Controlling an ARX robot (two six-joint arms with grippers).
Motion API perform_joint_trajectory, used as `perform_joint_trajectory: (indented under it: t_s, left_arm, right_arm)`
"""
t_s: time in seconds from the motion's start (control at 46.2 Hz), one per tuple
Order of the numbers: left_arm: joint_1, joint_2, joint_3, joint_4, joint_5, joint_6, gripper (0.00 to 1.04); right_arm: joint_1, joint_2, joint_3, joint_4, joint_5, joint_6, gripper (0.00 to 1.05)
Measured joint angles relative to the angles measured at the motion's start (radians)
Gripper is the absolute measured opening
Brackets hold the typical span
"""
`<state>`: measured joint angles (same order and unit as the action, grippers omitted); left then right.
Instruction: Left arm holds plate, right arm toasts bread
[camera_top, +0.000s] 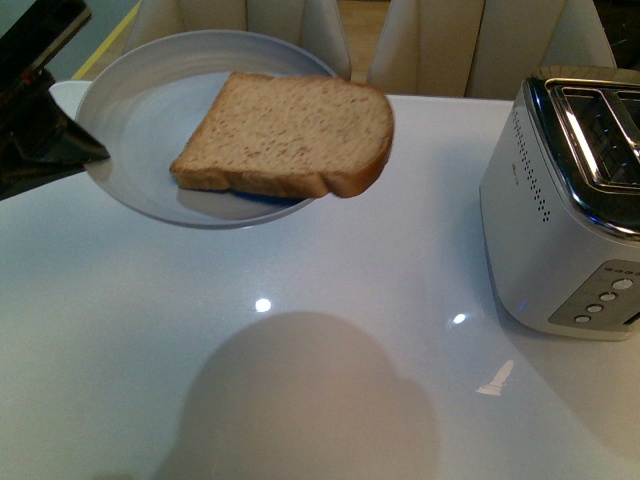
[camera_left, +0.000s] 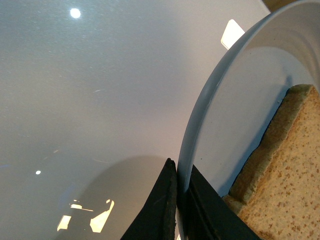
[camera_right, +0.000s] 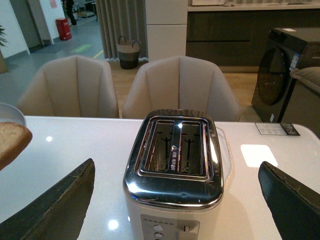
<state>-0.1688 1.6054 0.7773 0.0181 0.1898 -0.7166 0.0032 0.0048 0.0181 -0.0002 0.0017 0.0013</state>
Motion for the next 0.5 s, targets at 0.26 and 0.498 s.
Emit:
perform_joint_trajectory:
  t_s: [0.26, 0.498]
  left_arm:
    - [-0.136, -0.053, 0.087, -0.077, -0.036, -0.101, 0.03]
    - [-0.216, -0.054, 0.137, -0.105, -0.057, -0.173, 0.03]
  right_arm:
    - [0.0, 0.0, 0.0, 0.0, 0.0, 0.0, 0.96]
    - [0.0, 0.0, 0.0, 0.0, 0.0, 0.0, 0.96]
